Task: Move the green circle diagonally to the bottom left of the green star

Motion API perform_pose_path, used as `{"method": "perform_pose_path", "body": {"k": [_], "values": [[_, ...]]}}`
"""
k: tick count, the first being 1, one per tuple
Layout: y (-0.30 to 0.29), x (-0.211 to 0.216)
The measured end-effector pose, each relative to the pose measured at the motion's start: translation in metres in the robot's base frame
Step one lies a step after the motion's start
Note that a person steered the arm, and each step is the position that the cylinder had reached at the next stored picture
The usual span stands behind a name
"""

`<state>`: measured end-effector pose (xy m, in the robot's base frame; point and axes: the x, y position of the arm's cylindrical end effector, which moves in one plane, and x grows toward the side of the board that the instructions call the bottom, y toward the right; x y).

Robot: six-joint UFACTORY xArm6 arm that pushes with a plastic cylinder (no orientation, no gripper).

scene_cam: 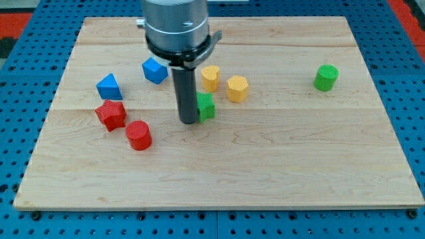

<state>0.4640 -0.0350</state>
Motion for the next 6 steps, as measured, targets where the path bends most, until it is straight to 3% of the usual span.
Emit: {"method": "perform_pose_path", "body": {"k": [2, 4, 5, 6], "values": [[0.061, 0.016], [0.303, -0.011], [0.336, -0.05], [0.302, -0.097]]}}
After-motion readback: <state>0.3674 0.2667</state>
